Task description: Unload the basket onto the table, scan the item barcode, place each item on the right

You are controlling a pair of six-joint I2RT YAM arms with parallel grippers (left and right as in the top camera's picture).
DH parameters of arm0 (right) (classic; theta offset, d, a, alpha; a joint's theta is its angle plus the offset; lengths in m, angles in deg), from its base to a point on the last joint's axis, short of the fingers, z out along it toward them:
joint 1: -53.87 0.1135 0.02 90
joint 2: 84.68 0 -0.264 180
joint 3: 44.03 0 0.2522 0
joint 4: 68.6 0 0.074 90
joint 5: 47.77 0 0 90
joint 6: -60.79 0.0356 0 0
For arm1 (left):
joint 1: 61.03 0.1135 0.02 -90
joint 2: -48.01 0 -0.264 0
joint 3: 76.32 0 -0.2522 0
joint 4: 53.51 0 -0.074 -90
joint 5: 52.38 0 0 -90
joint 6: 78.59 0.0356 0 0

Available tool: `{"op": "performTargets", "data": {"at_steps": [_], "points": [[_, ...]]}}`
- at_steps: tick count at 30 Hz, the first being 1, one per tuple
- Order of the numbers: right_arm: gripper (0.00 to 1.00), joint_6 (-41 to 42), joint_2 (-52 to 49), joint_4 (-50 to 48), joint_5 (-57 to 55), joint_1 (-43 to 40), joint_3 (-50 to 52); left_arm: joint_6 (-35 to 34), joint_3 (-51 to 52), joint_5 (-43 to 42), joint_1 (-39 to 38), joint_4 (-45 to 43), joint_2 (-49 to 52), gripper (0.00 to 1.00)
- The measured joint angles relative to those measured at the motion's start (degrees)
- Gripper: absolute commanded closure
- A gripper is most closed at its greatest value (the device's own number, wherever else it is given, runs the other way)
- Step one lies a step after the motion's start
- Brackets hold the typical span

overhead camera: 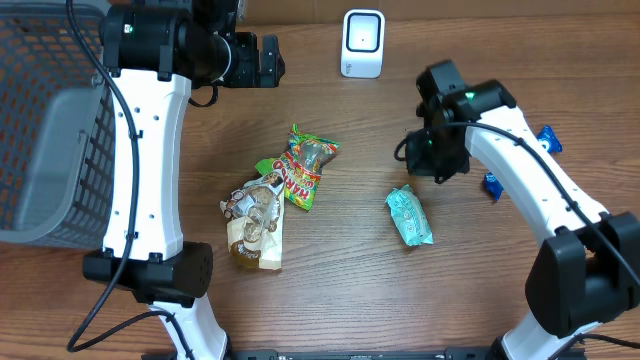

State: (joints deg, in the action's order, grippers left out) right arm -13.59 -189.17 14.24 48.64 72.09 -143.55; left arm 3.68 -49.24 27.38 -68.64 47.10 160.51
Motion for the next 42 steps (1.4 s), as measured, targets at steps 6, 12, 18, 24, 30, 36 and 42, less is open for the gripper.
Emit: {"op": "performTargets", "data": {"at_steps": [6, 12, 18, 24, 30, 36, 42], "points": [[0.96, -4.15, 0.0, -5.25, 5.31, -3.54, 9.73, 0.0, 0.0, 0.02, 0.0, 0.0, 0.0, 0.0], [0.96, -5.92, -0.02, -7.34, 8.48, -3.37, 14.25, 0.0, 0.0, 0.02, 0.0, 0.0, 0.0, 0.0], [0.96, -4.94, 0.09, -13.38, 9.68, 0.5, 18.49, 0.0, 0.0, 0.02, 0.0, 0.0, 0.0, 0.0], [0.96, -2.12, 2.54, -21.55, 10.34, 3.34, 23.78, 0.0, 0.0, 0.02, 0.0, 0.0, 0.0, 0.0], [0.96, -1.05, 2.97, -22.82, 9.9, 3.54, 24.74, 0.0, 0.0, 0.02, 0.0, 0.0, 0.0, 0.0], [0.95, -0.79, 2.97, -20.68, 9.44, 3.63, 23.78, 0.0, 0.0, 0.02, 0.0, 0.0, 0.0, 0.0], [0.81, -0.68, 6.64, -14.23, 8.17, 2.21, 20.81, 0.0, 0.0, 0.0, 0.0, 0.0, 0.0, 0.0]]}}
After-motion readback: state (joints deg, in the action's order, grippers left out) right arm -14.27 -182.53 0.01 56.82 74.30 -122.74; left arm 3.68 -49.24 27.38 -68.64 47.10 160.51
